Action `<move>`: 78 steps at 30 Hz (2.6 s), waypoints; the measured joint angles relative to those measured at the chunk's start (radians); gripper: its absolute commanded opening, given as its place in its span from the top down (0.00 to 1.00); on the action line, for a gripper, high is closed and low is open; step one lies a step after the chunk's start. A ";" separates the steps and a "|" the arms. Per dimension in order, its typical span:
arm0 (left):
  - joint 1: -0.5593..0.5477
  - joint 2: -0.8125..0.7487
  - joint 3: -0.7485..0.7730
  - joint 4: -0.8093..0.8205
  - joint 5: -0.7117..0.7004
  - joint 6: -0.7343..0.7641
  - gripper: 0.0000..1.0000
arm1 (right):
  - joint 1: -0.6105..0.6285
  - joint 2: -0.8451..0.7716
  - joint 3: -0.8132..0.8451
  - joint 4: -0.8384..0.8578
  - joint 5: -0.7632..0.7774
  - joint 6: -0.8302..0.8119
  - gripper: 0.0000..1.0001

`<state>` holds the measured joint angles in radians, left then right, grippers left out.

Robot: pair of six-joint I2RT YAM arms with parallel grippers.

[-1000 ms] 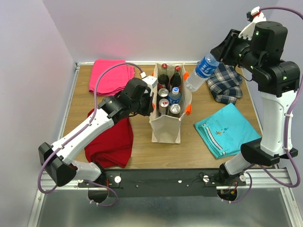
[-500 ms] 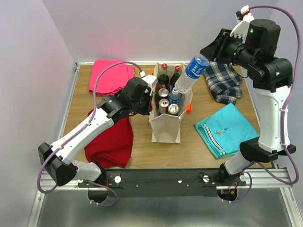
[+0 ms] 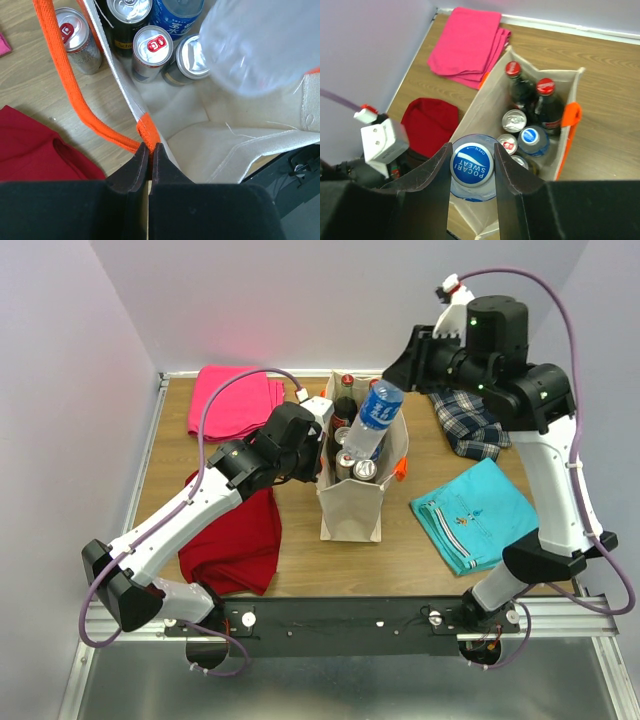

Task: Place the beverage into the canvas bag
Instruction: Place the drink in the canvas bag.

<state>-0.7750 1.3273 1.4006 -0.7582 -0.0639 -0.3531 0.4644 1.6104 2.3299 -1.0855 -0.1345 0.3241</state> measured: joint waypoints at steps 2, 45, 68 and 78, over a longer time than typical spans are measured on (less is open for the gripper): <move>-0.002 0.000 0.000 0.000 -0.004 0.000 1.00 | 0.054 0.000 -0.011 0.001 0.021 -0.003 0.99; -0.006 0.015 0.045 -0.037 -0.042 0.000 1.00 | 0.401 -0.056 -0.575 0.158 0.308 0.047 0.99; -0.006 0.015 0.045 -0.030 -0.040 -0.003 1.00 | 0.415 -0.068 -0.797 0.306 0.310 0.049 0.99; -0.006 0.015 0.043 -0.012 -0.017 -0.003 0.98 | 0.419 -0.058 -0.818 0.314 0.306 0.035 0.99</move>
<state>-0.7811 1.3422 1.4433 -0.7704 -0.0811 -0.3565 0.8837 1.5520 1.5116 -0.7712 0.1719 0.3592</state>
